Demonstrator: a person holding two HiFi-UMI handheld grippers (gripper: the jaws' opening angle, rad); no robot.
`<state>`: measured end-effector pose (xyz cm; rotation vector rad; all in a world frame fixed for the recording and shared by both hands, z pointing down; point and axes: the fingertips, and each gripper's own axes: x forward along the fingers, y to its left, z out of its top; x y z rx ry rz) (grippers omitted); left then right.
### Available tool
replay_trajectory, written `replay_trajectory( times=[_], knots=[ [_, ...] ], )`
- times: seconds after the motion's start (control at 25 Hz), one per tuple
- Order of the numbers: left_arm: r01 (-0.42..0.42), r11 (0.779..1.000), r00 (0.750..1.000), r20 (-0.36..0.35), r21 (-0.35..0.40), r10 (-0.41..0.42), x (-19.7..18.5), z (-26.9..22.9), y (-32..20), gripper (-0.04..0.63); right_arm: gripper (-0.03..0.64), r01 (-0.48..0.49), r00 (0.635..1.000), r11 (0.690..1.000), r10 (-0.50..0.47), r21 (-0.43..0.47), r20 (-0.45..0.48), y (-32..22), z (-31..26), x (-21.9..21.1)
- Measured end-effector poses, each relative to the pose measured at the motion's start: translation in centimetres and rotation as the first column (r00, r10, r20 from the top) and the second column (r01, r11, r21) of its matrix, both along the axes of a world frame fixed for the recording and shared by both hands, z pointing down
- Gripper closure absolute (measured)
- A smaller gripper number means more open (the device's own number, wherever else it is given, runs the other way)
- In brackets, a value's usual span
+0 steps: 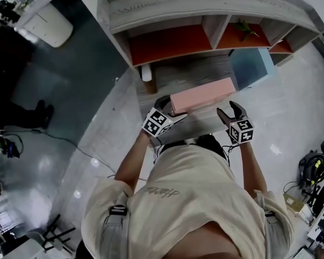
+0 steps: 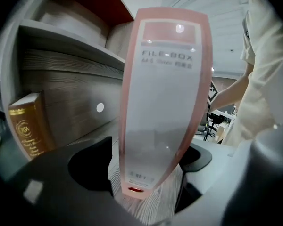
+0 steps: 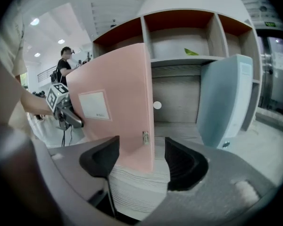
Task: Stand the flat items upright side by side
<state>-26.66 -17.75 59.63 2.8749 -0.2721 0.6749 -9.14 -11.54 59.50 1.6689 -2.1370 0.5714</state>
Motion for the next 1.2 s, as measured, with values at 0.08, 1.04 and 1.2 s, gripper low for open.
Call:
replay_trajectory(
  times=[0.08,1.04,1.2],
  knots=[
    [-0.004,1.000,1.000,-0.004,0.000,0.004,0.2,0.2,-0.5,0.161,0.321,-0.051,0.997,0.999,0.051,-0.010,0.058,0.9,0.7,0.1],
    [0.263,0.964,0.964,0.039,0.034,-0.264,7.2,0.0,-1.9,0.255,0.362,-0.285,0.938,0.958,0.284,-0.025,0.197,6.5,2.2,7.1],
    [0.362,0.932,0.928,0.086,0.017,-0.362,9.9,0.0,-2.2,0.255,0.362,-0.247,0.949,0.969,0.248,-0.031,0.193,6.2,2.4,9.3]
  ],
)
